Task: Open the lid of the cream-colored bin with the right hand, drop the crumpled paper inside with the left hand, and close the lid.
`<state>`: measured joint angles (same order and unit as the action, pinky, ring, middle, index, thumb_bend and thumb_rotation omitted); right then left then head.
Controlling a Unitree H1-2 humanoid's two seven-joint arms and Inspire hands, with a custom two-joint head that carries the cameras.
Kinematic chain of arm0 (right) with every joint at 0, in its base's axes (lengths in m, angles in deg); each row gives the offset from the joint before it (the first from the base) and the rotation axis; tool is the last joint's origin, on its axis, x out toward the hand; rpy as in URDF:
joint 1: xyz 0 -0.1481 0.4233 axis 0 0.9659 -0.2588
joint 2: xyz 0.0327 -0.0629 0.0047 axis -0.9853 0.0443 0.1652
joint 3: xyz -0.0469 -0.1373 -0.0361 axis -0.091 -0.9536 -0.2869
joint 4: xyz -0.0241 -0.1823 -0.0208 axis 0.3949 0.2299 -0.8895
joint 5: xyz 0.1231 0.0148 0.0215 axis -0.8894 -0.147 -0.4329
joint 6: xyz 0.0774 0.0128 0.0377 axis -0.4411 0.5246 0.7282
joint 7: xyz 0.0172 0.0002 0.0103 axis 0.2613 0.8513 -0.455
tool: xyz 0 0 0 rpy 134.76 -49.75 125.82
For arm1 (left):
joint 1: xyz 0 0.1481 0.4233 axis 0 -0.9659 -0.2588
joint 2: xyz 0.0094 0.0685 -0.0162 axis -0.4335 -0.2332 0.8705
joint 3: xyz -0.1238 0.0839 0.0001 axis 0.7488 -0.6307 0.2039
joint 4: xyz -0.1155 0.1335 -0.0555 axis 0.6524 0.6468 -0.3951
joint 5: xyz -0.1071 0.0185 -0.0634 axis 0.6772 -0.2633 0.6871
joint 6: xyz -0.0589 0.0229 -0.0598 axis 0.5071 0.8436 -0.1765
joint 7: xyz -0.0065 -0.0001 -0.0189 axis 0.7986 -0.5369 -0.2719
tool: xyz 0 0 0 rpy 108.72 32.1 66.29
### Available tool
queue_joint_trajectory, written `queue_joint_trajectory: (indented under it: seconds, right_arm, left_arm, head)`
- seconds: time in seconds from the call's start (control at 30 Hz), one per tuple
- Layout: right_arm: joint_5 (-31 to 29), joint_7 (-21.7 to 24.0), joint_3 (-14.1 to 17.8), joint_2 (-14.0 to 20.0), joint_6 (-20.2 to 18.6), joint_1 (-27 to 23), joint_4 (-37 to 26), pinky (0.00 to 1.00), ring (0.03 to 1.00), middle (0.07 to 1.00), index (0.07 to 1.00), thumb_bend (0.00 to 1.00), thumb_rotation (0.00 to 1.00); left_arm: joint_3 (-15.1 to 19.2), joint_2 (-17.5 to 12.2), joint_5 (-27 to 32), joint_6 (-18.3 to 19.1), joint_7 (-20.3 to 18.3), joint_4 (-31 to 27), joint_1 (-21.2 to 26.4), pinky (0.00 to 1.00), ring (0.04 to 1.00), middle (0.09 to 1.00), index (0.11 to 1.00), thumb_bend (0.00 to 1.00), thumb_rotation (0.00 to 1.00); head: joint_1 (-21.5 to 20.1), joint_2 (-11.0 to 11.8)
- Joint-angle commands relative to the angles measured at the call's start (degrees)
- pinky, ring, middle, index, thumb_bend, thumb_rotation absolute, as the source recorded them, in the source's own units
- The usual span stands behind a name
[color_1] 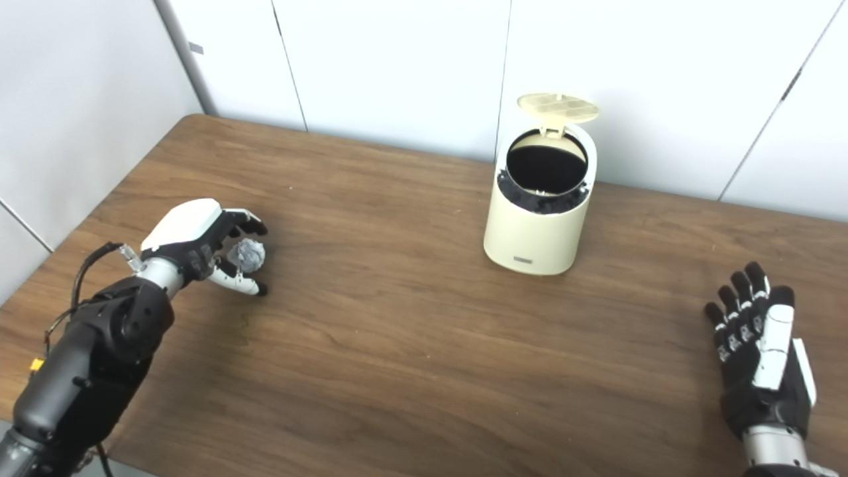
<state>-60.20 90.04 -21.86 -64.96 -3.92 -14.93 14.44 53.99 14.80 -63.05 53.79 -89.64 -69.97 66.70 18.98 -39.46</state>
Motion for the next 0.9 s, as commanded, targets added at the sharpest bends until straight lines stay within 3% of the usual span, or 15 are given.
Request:
queue_joint_trajectory:
  seconds: [0.0, 0.23, 0.3, 0.33, 0.37, 0.6, 0.87]
  right_arm:
    - [-0.01, 0.16, -0.15, 0.24, 0.56, -0.79, -1.17, 0.92, 0.975, 0.983, 0.961, 0.52, 1.0]
    - [1.1, 0.21, -0.57, 0.51, 0.99, -0.65, -1.43, 0.91, 0.961, 0.962, 0.945, 0.51, 1.0]
    - [1.4, 0.06, -0.63, 0.54, 1.03, -0.65, -1.47, 0.91, 0.956, 0.956, 0.939, 0.52, 1.0]
    - [1.49, -0.02, -0.61, 0.53, 1.0, -0.65, -1.53, 0.91, 0.952, 0.95, 0.934, 0.52, 1.0]
    - [1.57, -0.07, -0.58, 0.52, 0.98, -0.64, -1.58, 0.91, 0.95, 0.947, 0.933, 0.53, 1.0]
    - [1.72, 0.07, -0.25, 0.74, 1.01, -0.63, -1.41, 0.91, 0.946, 0.931, 0.928, 0.54, 1.0]
    - [-0.03, 1.27, 0.32, 0.9, 1.79, -0.64, 0.33, 0.94, 0.945, 0.922, 0.925, 0.57, 1.0]
  left_arm:
    - [0.83, -1.93, 0.04, -0.38, 1.54, -1.16, 1.43, 0.62, 0.715, 0.721, 0.702, 0.81, 0.08]
    - [1.19, -1.35, 2.89, 1.64, -0.67, -1.75, 1.98, 0.55, 0.635, 0.682, 0.659, 0.73, 0.0]
    - [1.2, -1.07, 3.49, 2.06, -0.67, -1.56, 2.23, 0.55, 0.622, 0.664, 0.536, 0.57, 0.03]
    - [1.24, -1.0, 3.96, 1.94, -0.34, -1.37, 2.27, 0.5, 0.521, 0.583, 0.499, 0.53, 0.01]
    - [1.24, -0.97, 4.26, 1.91, -0.04, -1.25, 2.28, 0.48, 0.482, 0.553, 0.484, 0.51, 0.01]
    - [1.26, -1.4, 5.82, 1.93, 0.55, -1.3, 1.85, 0.47, 0.453, 0.519, 0.46, 0.5, 0.0]
    - [1.21, -0.34, 5.34, 1.56, 3.28, -1.96, 1.6, 0.5, 0.486, 0.533, 0.447, 0.5, 0.0]
  head:
    - [-0.14, -0.14]
    - [-0.57, -0.44]
    - [-0.57, -0.44]
    - [-0.57, -0.44]
    - [-0.57, -0.44]
    - [-0.58, -0.61]
    - [-1.59, -0.13]
